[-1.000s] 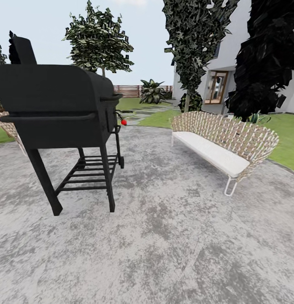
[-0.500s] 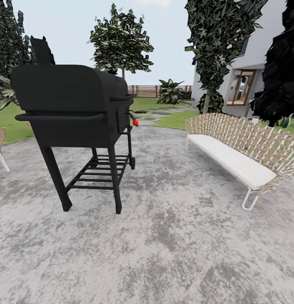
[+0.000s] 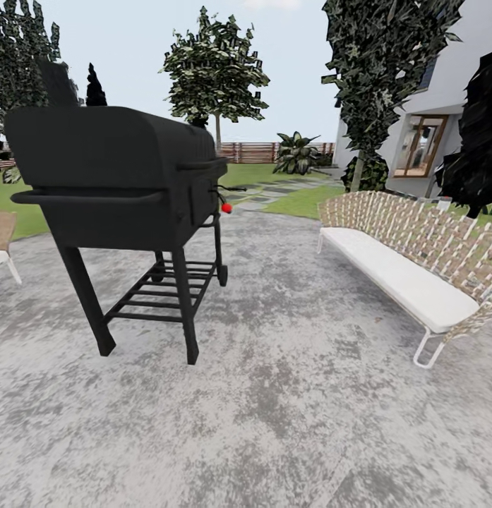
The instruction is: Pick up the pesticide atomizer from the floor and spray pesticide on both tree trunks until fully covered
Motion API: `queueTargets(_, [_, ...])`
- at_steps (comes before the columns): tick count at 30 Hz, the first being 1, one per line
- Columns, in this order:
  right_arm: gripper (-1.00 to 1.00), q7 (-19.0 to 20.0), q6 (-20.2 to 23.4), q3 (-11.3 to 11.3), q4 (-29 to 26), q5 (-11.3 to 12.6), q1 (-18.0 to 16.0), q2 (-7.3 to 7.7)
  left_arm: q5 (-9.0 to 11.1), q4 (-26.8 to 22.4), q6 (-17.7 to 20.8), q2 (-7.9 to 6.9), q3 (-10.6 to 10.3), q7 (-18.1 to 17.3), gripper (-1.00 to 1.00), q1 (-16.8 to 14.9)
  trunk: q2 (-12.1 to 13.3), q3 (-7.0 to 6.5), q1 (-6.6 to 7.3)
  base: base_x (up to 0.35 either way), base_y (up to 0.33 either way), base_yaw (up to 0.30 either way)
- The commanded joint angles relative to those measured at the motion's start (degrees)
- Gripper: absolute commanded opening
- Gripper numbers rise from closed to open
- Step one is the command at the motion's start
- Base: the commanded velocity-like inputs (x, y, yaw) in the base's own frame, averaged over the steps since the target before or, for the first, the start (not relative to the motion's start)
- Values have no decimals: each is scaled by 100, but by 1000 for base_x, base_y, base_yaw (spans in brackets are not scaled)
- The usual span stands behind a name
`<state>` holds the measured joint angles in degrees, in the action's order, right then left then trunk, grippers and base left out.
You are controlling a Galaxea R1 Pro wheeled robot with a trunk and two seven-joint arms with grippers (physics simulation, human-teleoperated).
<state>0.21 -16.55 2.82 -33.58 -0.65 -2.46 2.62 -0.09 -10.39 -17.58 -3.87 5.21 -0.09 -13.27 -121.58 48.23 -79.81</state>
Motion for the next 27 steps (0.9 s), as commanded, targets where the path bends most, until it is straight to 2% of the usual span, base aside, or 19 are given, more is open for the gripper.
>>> queueTargets(1, [100,0,1,0,2,-2,0,1,0,1,0,0,-1,0,100,0,0,0,0,220,-237,1])
queueTargets(27, [100,-3,-1,-1,1,4,0,2,0,-7,-9,0,-1,0,100,0,0,0,0,244,-207,0])
